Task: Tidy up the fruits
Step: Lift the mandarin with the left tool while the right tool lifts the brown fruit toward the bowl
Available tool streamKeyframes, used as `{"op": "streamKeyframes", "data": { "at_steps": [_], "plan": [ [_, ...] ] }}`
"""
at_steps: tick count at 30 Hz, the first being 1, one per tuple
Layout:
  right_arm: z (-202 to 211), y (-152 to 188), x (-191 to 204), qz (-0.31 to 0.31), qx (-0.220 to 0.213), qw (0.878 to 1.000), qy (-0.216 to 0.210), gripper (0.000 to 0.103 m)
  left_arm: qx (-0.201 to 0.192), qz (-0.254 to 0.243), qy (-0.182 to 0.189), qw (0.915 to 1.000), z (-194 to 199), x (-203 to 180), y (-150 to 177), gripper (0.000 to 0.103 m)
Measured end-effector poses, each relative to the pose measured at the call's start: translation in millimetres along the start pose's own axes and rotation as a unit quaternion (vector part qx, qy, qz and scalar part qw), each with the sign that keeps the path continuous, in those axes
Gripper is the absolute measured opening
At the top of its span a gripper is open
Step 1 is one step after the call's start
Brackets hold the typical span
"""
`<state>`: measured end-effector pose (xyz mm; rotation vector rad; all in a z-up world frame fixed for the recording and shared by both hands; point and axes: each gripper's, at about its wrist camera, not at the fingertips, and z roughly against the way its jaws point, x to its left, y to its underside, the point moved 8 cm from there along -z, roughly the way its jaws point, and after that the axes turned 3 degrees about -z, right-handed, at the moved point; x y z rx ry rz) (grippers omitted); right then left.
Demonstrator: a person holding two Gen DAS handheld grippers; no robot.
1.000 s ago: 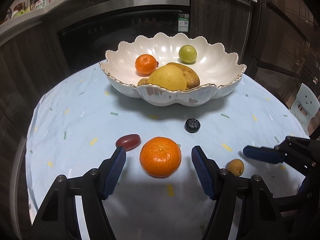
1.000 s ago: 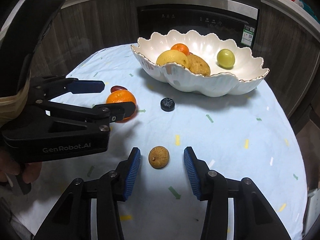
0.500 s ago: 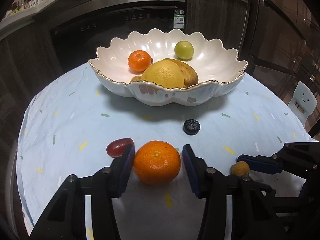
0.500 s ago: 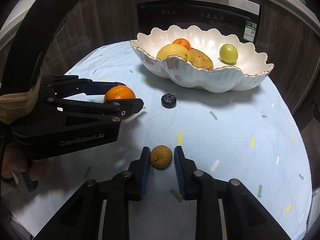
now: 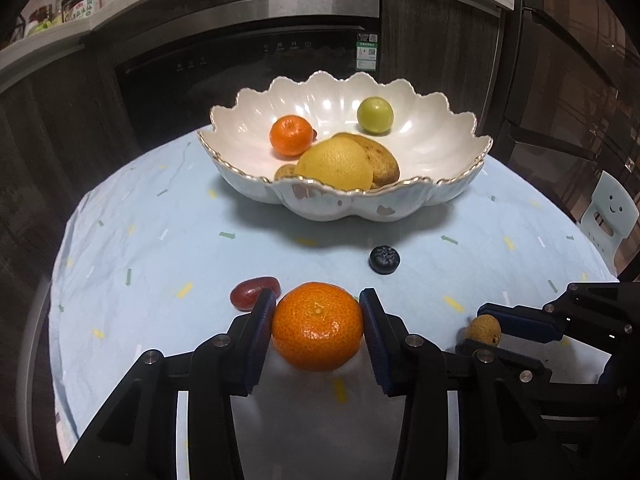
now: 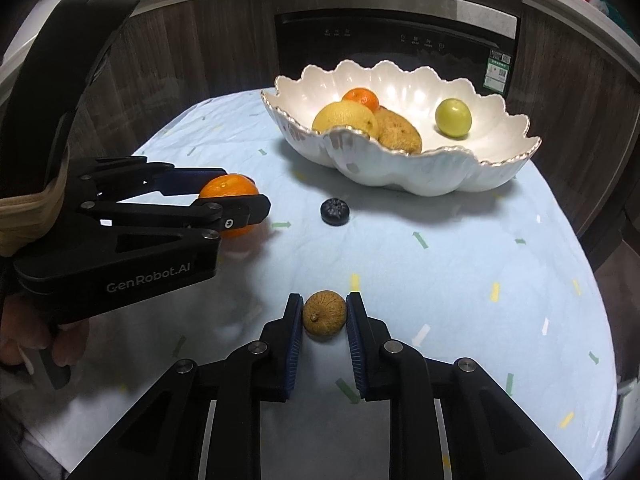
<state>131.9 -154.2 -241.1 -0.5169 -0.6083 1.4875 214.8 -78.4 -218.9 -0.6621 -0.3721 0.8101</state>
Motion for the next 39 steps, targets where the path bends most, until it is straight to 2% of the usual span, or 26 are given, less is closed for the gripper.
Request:
{"op": "streamKeyframes", "data": {
  "at_steps": [20, 39],
  "plan": [
    [52, -50, -26, -0.023, -0.072, 0.997, 0.015, 0.023, -0.039, 0.005, -0.033, 0.9987, 62, -11, -46, 0.042],
    [72, -94, -72, -0.024, -0.106, 0.993, 0.037, 0.023, -0.058, 0.025, -0.055, 0.9965, 60, -22, -97, 0.042]
  ]
}}
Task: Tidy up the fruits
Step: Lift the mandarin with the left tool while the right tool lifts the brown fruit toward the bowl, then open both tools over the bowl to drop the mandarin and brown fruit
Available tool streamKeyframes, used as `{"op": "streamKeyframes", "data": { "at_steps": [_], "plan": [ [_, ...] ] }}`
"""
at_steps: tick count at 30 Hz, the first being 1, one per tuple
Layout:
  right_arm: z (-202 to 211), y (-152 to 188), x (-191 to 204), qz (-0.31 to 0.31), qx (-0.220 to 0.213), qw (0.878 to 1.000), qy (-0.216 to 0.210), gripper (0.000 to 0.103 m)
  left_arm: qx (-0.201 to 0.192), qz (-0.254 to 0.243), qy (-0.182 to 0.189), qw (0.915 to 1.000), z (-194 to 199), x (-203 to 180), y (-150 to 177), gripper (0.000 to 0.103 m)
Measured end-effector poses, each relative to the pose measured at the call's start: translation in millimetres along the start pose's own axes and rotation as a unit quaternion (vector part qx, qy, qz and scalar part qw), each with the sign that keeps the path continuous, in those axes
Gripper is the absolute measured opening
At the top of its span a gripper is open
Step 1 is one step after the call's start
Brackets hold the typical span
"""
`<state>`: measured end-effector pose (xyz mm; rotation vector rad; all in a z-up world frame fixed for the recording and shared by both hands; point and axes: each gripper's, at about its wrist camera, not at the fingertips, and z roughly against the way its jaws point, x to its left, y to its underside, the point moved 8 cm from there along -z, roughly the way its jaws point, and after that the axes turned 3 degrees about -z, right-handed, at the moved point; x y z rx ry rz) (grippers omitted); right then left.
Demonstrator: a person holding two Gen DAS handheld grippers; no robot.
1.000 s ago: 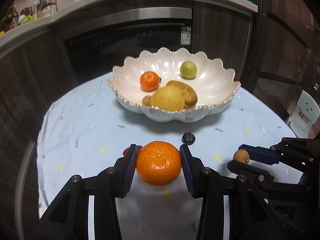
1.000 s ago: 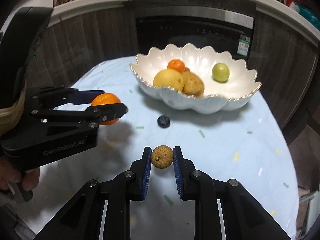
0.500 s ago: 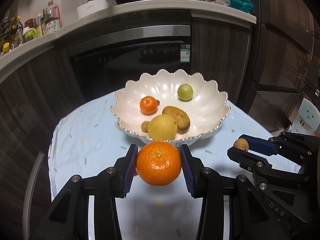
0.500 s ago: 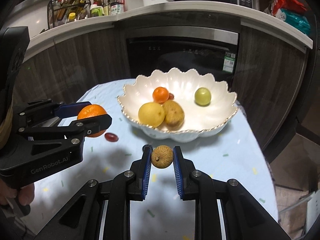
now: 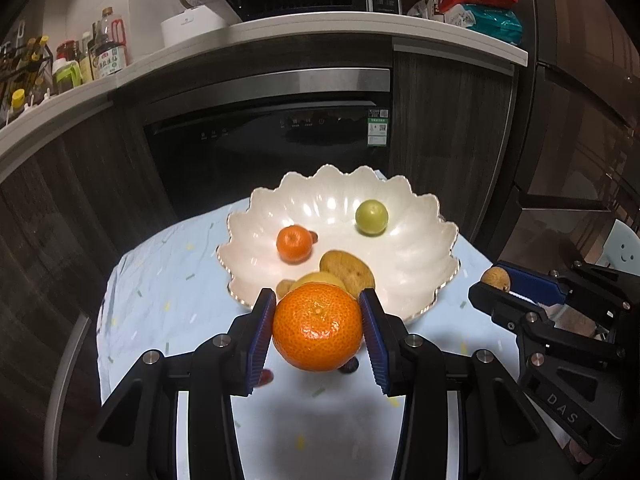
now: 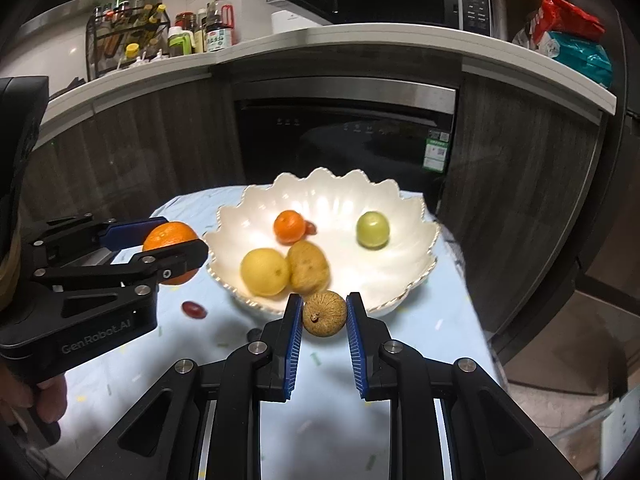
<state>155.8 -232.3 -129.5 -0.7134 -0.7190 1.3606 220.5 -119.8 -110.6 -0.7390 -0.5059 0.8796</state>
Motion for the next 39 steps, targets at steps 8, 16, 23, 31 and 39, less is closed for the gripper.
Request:
{"op": "streamKeyframes", "data": {
  "at_steps": [8, 16, 23, 31, 39],
  "plan": [
    [-11, -15, -13, -0.001, -0.001, 1.0, 0.002, 0.023, 0.0, 0.009, -0.004, 0.9999, -14, 0, -18, 0.042],
    [-27, -31, -28, -0.007, -0.006, 1.0, 0.011, 0.023, 0.003, 0.01, -0.014, 0.9998, -33, 6, -31, 0.042],
    [-42, -46, -40, -0.01, -0.008, 1.0, 0.017, 0.023, 0.007, 0.013, -0.019, 0.9997, -52, 12, -42, 0.042],
    [-60, -54, -48, -0.016, 0.003, 1.0, 0.021, 0.023, 0.013, 0.015, -0.018, 0.9996, -74, 17, -51, 0.042],
    [-78, -55, -54, -0.022, 0.013, 0.999, 0.023, 0.023, 0.024, 0.014, -0.017, 0.9995, -93, 20, -52, 0.042]
  ]
}}
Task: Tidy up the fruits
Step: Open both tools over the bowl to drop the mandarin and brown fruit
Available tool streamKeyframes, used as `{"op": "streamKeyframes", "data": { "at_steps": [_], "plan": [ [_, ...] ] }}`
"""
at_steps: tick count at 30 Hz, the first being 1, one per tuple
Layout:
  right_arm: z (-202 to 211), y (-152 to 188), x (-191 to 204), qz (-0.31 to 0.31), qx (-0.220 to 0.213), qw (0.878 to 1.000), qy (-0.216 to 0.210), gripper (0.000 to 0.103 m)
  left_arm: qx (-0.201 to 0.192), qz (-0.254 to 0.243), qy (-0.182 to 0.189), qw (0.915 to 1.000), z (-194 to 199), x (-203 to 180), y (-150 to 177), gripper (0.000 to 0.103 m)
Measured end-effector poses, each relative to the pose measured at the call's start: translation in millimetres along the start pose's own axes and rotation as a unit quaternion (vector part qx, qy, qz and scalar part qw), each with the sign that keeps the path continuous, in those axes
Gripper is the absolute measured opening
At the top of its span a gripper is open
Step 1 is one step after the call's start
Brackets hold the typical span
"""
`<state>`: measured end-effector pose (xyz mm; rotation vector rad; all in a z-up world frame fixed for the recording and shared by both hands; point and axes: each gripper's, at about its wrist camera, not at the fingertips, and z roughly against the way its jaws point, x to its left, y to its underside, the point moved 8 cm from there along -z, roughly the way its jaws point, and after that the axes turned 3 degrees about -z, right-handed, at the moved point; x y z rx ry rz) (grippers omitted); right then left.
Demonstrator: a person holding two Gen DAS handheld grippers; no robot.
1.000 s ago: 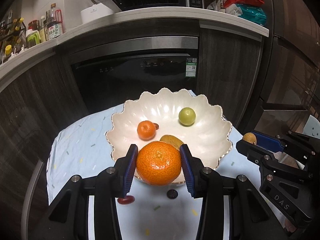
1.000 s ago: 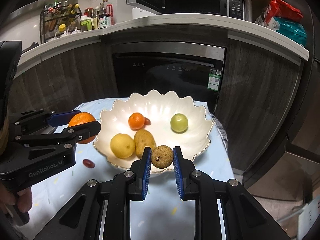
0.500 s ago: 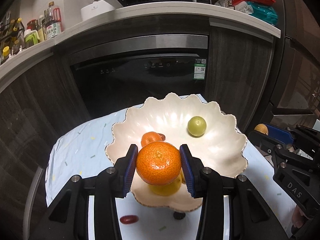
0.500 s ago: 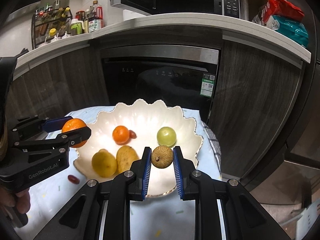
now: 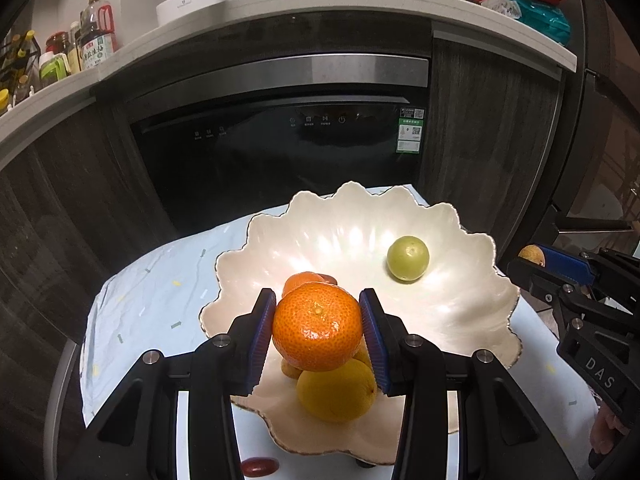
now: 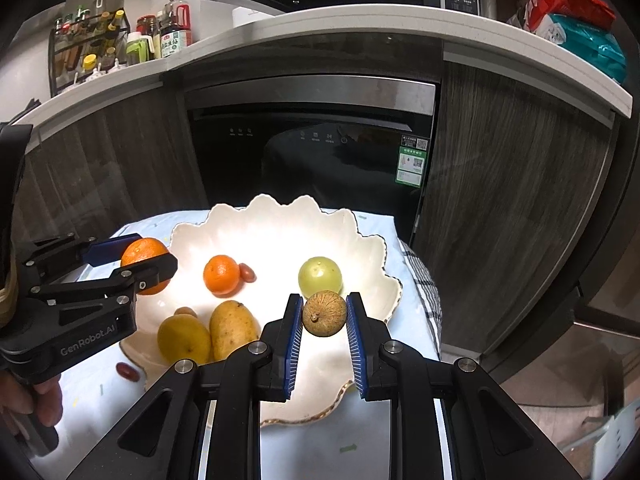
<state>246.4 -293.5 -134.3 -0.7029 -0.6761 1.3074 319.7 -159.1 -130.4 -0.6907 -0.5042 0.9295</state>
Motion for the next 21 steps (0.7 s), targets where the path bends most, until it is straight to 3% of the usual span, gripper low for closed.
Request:
{"op": "streamKeyframes", "data": {
  "at_steps": [13, 16, 18, 21],
  "plan": [
    [-26, -2, -6, -0.009, 0.028, 1.0, 0.0, 0.023, 0.023, 0.003, -0.004, 0.9997, -25, 6, 1, 0.044],
    [-28, -1, -7, -0.009, 0.032, 0.999, 0.003, 0.024, 0.026, 0.006, -0.008, 0.9996, -26, 7, 2, 0.05],
    [-27, -2, -9, -0.011, 0.029, 1.0, 0.006, 0.036, 0.021, 0.002, -0.015, 0.9997, -24, 7, 1, 0.062],
    [-23, -4, -10, -0.015, 0.018, 1.0, 0.014, 0.054, 0.02, -0.003, -0.022, 0.9996, -21, 7, 0, 0.067]
  ]
}}
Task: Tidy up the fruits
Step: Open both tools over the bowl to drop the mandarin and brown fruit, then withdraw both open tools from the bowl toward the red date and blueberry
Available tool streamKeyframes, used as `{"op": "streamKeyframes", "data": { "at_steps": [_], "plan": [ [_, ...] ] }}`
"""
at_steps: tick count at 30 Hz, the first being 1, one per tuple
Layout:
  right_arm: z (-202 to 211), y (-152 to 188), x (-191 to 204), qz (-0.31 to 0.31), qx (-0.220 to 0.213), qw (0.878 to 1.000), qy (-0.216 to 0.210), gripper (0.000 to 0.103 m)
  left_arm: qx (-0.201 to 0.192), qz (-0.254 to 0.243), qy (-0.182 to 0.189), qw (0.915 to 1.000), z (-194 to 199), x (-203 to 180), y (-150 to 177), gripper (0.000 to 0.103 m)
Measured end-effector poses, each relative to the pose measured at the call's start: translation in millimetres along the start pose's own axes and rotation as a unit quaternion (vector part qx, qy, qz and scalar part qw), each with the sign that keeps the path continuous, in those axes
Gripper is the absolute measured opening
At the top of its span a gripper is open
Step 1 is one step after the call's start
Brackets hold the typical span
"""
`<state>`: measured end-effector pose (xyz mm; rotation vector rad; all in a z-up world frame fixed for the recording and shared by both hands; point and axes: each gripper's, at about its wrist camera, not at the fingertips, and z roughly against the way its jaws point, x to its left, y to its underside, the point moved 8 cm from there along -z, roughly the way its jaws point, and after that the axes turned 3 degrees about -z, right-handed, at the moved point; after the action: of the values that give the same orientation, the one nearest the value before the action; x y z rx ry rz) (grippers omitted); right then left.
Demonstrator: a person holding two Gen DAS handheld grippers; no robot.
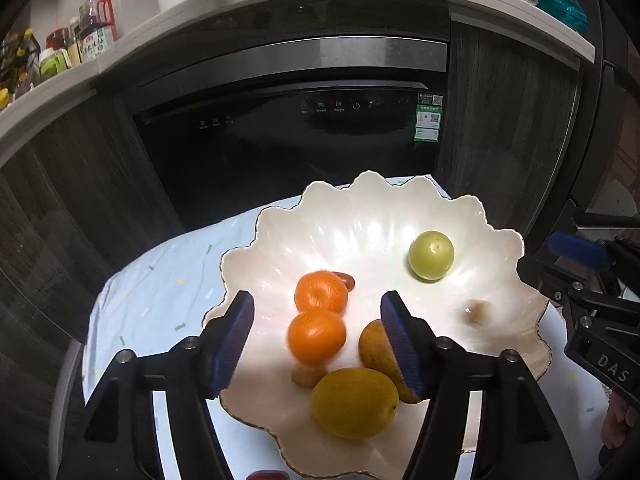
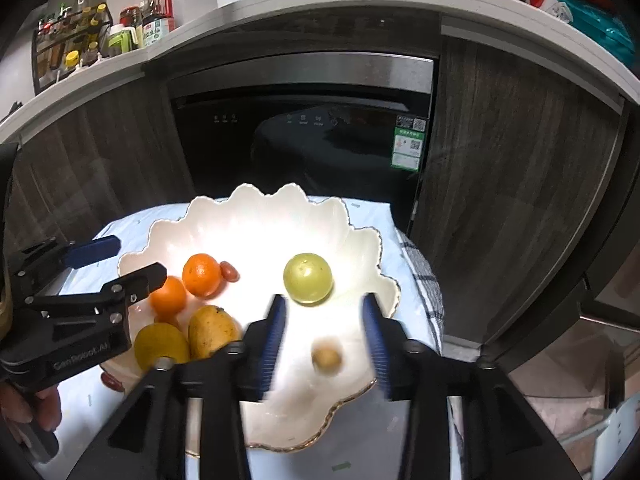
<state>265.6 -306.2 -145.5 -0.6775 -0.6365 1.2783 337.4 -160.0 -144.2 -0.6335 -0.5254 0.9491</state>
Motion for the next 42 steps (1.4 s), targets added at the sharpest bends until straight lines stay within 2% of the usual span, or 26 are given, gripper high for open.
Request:
{"op": "streamKeyframes", "data": {
  "at_steps": [6, 10, 24, 42],
  "plan": [
    [7, -3, -2, -0.004, -0.01, 1.0, 0.009, 0.067, -0.008, 0.001, -0.01, 0.9999, 9, 3, -1, 0.08],
    [14, -5, 1, -0.004, -0.016, 1.0, 0.008, 0.067, -0.015, 0.007, -0.015, 0.9998, 18, 7, -2, 0.089],
    [49, -9, 23, 0.003, -0.04, 0.999, -0.004, 0.067, -0.034, 0.024, -0.04, 0.9983, 62, 26, 4, 0.09],
    [89, 7, 53, -0.001, -0.057, 0.998, -0.009, 0.067, -0.057, 0.042, -0.066, 0.9953, 112, 51, 27, 0.09]
  ]
}}
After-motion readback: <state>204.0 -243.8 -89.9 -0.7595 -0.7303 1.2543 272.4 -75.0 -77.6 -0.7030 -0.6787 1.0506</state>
